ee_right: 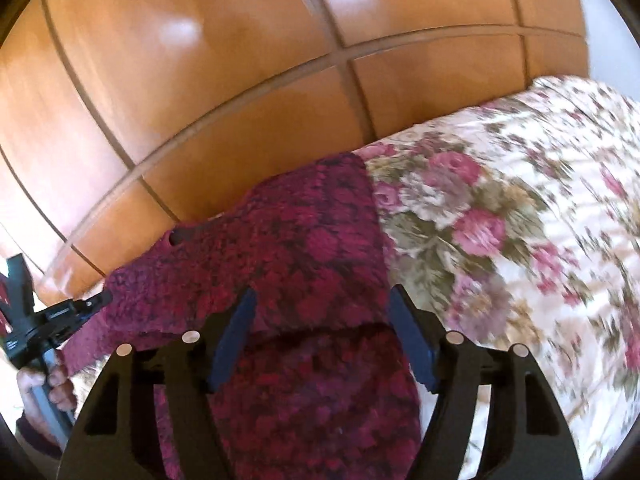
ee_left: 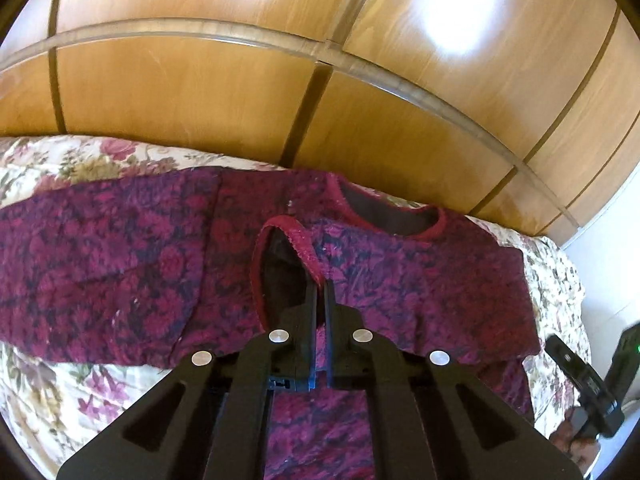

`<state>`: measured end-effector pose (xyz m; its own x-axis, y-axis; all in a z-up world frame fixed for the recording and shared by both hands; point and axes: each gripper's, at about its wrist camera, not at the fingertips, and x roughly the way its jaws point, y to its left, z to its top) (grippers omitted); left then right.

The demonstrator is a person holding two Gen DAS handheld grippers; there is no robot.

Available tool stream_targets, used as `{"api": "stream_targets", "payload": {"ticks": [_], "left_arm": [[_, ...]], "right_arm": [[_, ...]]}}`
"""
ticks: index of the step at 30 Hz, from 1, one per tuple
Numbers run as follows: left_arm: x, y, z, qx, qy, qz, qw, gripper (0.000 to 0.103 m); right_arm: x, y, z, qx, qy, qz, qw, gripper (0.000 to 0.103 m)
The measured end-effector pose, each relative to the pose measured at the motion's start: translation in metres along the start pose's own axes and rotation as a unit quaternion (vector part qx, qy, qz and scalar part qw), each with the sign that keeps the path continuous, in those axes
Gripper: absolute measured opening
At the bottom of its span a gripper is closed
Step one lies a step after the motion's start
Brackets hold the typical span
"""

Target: Fold small clothes

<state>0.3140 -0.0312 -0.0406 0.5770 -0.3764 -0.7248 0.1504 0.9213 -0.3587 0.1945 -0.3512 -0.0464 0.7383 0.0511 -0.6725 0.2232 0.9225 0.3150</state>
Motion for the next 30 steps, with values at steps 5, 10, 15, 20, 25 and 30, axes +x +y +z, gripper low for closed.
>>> {"api": "stream_targets", "payload": {"ticks": [5,10,15,20,25,30], "left_arm": [[-0.004,0.024,-0.004,-0.044,-0.006,0.025,0.9987,0.002],[0.030,0.031,-0.009,-0.019,0.032,0.065,0.9972,0.003],[0.013,0.041,-0.016,-0.045,0.007,0.050,0.9977,0.040],[-0.021,0.079,-0.032,-0.098,-0.018,0.044,0.9940,0.049],[-0.057,0.127,-0.051,-0.156,-0.028,0.046,0.9863,0.049],[-0.098,0.197,-0.072,-0.247,-0.041,0.053,0.9668,0.049]], "right_arm": [[0.048,0.001,0.005,-0.033,0.044,-0.059,0.997,0.063],[0.068,-0.010,-0.003,-0.021,0.063,-0.070,0.995,0.071],[0.050,-0.005,-0.004,-0.026,0.049,-0.087,0.995,0.079],[0.012,0.023,-0.021,-0.057,0.013,-0.090,0.994,0.086],[-0.006,0.058,-0.059,-0.084,0.026,-0.061,0.994,0.087],[-0.008,0.097,-0.100,-0.136,0.048,-0.044,0.989,0.087]]}}
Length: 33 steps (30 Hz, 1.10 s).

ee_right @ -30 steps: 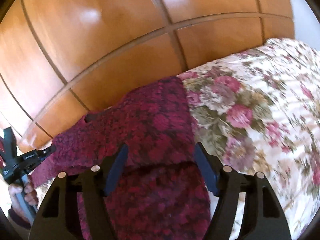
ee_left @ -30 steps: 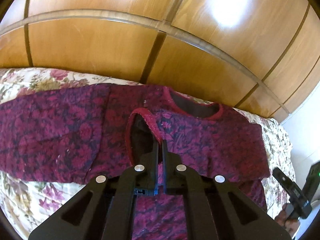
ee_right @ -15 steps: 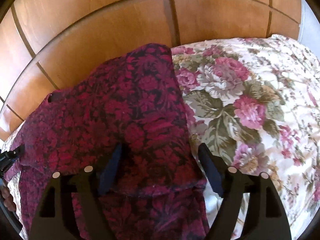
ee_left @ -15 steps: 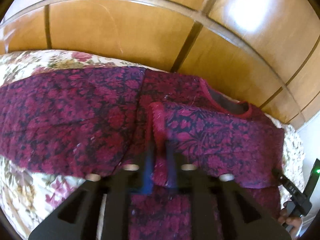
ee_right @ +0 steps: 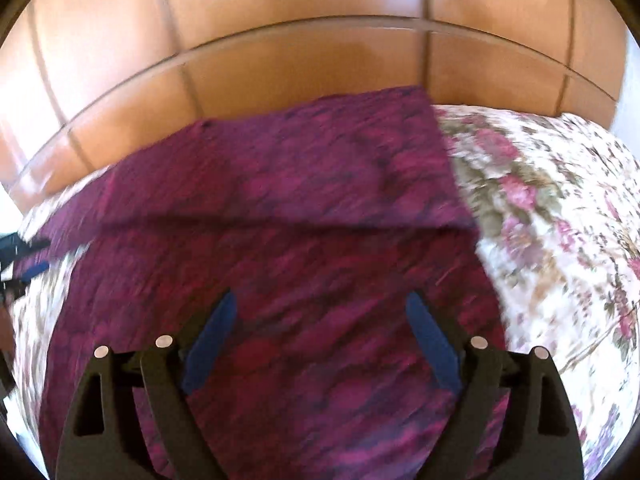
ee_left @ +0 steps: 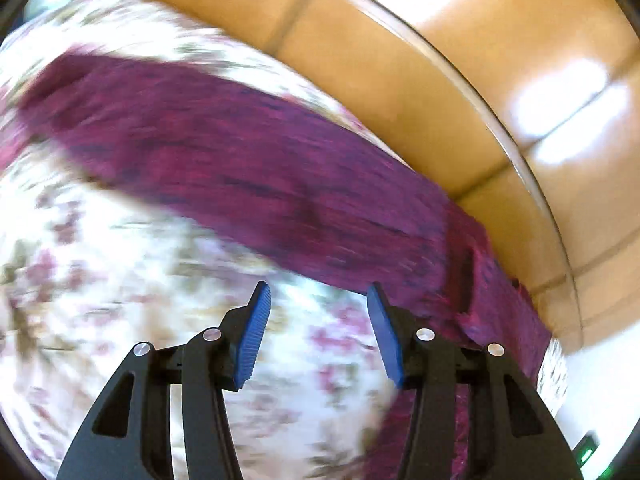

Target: Fold small clothes

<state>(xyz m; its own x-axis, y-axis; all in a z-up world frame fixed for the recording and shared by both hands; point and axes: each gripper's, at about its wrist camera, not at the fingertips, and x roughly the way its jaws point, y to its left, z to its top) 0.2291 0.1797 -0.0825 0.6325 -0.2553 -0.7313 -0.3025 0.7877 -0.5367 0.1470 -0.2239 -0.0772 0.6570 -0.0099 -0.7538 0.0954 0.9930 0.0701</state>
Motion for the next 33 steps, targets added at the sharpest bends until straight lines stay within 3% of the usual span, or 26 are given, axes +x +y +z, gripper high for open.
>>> {"api": "stream_targets", "payload": {"ticks": [4,6,9,13,16,18,20,22,27,31,33], "left_arm": [[-0.029,0.059,0.017,-0.079,-0.031,-0.012,0.9963,0.049],[-0.043,0.086,0.028,-0.115,-0.064,-0.002,0.9913,0.049],[-0.052,0.114,0.043,-0.141,-0.084,0.021,0.9862,0.049],[-0.052,0.146,0.062,-0.185,-0.087,0.031,0.9784,0.049],[-0.047,0.169,0.073,-0.234,-0.089,0.011,0.9681,0.048],[-0.043,0.181,0.078,-0.261,-0.088,0.006,0.9613,0.043],[-0.040,0.184,0.084,-0.265,-0.092,0.013,0.9598,0.035],[-0.037,0.183,0.091,-0.253,-0.087,0.024,0.9632,0.014],[-0.054,0.148,0.099,-0.184,-0.116,0.025,0.9757,0.010],[-0.081,0.079,0.092,-0.073,-0.149,0.009,0.9861,0.010],[-0.089,0.030,0.084,-0.003,-0.159,-0.006,0.9873,0.010]], "right_arm": [[0.008,0.027,-0.016,-0.046,0.010,-0.002,0.999,0.094],[0.011,0.038,-0.023,-0.068,0.013,-0.021,0.997,0.099],[0.020,0.034,-0.024,-0.058,0.020,-0.021,0.998,0.101],[0.026,0.029,-0.024,-0.035,0.032,-0.004,0.999,0.101],[0.026,0.034,-0.026,-0.042,0.024,-0.016,0.999,0.101],[0.026,0.033,-0.027,-0.043,0.016,-0.017,0.999,0.101],[0.026,0.031,-0.029,-0.040,0.014,-0.013,0.999,0.101],[0.026,0.030,-0.028,-0.041,0.014,-0.014,0.999,0.101],[0.026,0.030,-0.029,-0.041,0.011,-0.014,0.999,0.101],[0.025,0.032,-0.030,-0.041,0.008,-0.014,0.999,0.101],[0.025,0.032,-0.030,-0.042,0.009,-0.015,0.999,0.101]]}}
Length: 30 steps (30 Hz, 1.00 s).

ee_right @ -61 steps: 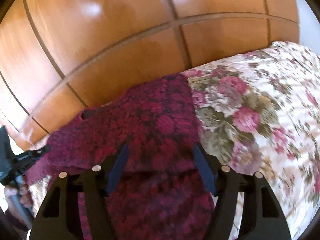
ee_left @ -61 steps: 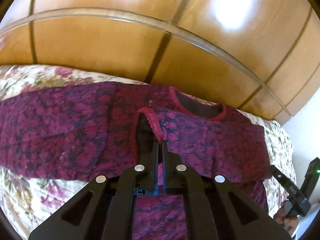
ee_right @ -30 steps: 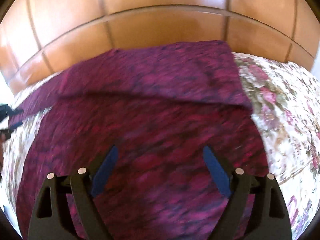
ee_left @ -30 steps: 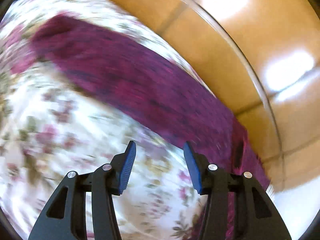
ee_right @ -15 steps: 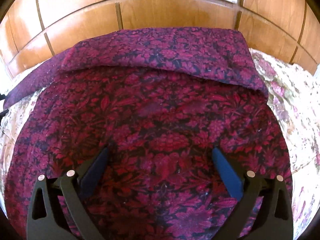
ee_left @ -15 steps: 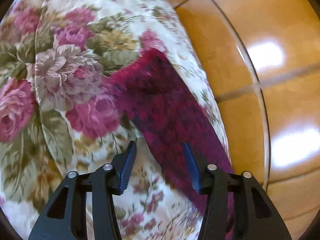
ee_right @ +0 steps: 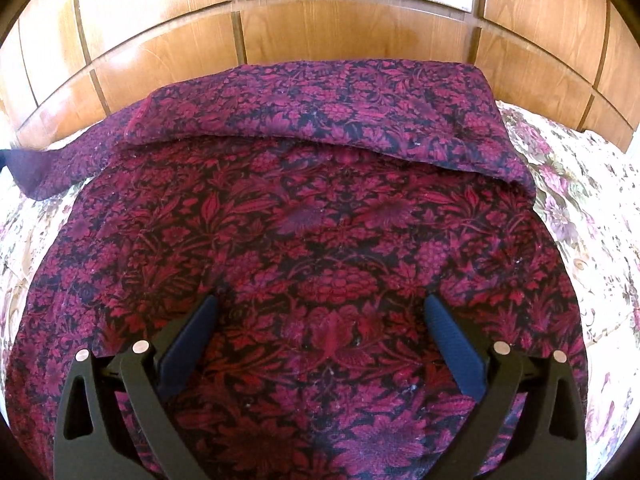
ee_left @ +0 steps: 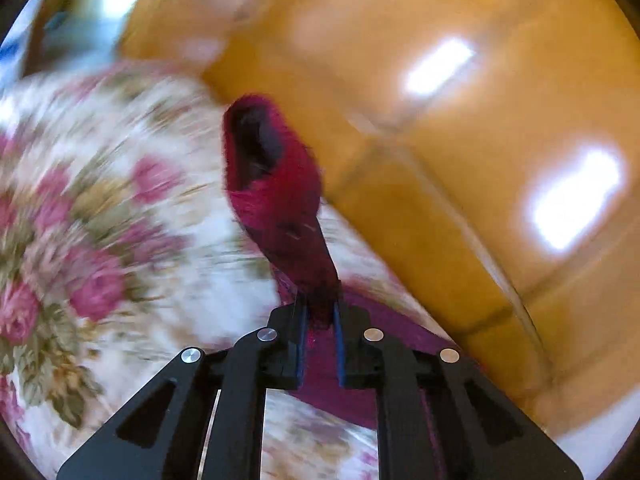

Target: Fold small clothes

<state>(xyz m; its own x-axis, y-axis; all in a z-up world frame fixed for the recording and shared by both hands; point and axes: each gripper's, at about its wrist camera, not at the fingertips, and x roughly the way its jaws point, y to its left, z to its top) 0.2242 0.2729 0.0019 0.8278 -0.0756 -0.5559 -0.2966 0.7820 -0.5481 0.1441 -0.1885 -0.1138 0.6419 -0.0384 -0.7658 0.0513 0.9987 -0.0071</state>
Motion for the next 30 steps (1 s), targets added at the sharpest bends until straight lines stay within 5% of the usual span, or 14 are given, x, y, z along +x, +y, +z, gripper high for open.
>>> {"api": "stream_targets", "payload": {"ticks": [7,14,17,18,21,27,30], "left_arm": [[-0.006,-0.127,-0.077,0.158,0.053,-0.101,0.9807,0.010],[0.016,-0.204,-0.188,0.283,0.149,-0.151,0.9354,0.011],[0.024,-0.213,-0.216,0.305,0.189,-0.158,0.9199,0.038],[0.024,-0.210,-0.218,0.298,0.196,-0.165,0.9195,0.052],[0.013,-0.200,-0.215,0.277,0.196,-0.177,0.9240,0.062],[-0.014,-0.162,-0.209,0.247,0.180,-0.175,0.9360,0.062],[-0.024,-0.140,-0.208,0.224,0.177,-0.165,0.9441,0.062]], "right_arm": [[-0.001,-0.001,0.001,0.003,-0.001,0.005,1.000,0.101],[-0.003,-0.005,0.001,0.010,-0.004,0.016,1.000,0.101],[-0.003,-0.007,0.001,0.013,-0.005,0.021,1.000,0.101],[-0.003,-0.007,0.001,0.014,-0.005,0.022,1.000,0.101],[-0.002,-0.010,0.001,0.016,-0.005,0.027,0.999,0.101],[-0.008,-0.018,0.008,0.035,-0.008,0.048,0.998,0.101],[-0.017,-0.028,0.021,0.086,-0.017,0.127,0.988,0.098]]}}
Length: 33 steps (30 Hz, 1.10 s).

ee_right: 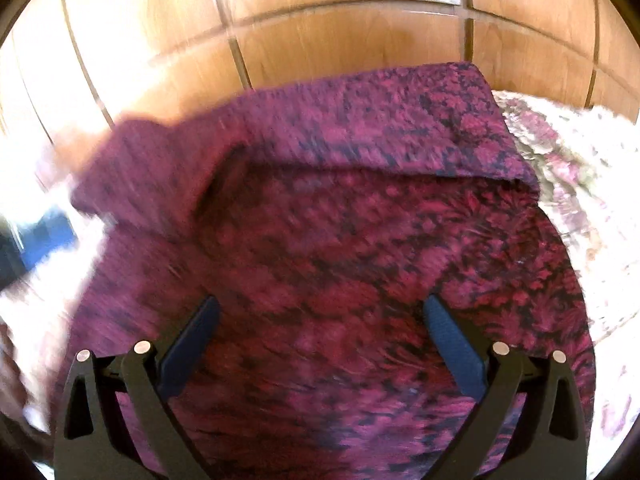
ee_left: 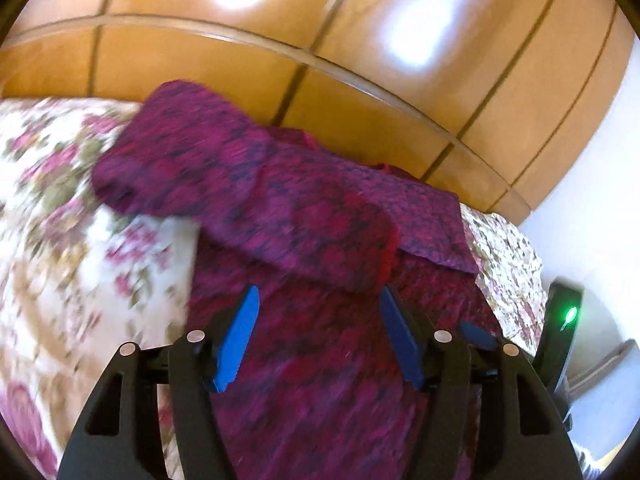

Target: Fold small clothes

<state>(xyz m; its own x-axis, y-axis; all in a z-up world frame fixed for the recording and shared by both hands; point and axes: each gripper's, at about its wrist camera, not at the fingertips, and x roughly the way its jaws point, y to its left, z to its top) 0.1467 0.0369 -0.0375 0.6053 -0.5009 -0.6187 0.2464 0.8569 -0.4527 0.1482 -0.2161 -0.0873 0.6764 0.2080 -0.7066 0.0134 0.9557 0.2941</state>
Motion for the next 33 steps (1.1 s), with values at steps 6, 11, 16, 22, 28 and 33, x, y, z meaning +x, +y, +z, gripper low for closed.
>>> {"api": "stream_targets", "payload": {"ticks": [6,11,16,22,28,33], "left_arm": [[-0.009,0.019,-0.030,-0.047,0.009,0.004,0.9988,0.062],[-0.011,0.022,-0.042,-0.051,0.019,0.010,0.9984,0.062],[-0.015,0.029,-0.034,-0.054,0.010,0.015,0.9984,0.062],[-0.015,0.038,-0.019,-0.072,-0.003,0.027,0.9970,0.062],[-0.017,0.042,-0.009,-0.063,-0.008,0.041,0.9971,0.062],[-0.012,0.041,-0.003,-0.052,-0.003,0.050,0.9974,0.062]], "right_arm": [[0.030,0.029,0.033,0.025,0.017,0.056,0.998,0.076],[0.073,0.062,0.057,-0.006,0.051,0.042,0.998,0.026],[0.010,0.089,0.092,-0.051,-0.039,0.050,0.997,0.010],[-0.071,0.080,0.138,-0.070,-0.144,0.029,0.987,0.009],[-0.081,0.015,0.165,-0.030,-0.160,-0.050,0.985,0.009],[-0.054,-0.055,0.155,0.032,-0.118,-0.110,0.986,0.009]]}}
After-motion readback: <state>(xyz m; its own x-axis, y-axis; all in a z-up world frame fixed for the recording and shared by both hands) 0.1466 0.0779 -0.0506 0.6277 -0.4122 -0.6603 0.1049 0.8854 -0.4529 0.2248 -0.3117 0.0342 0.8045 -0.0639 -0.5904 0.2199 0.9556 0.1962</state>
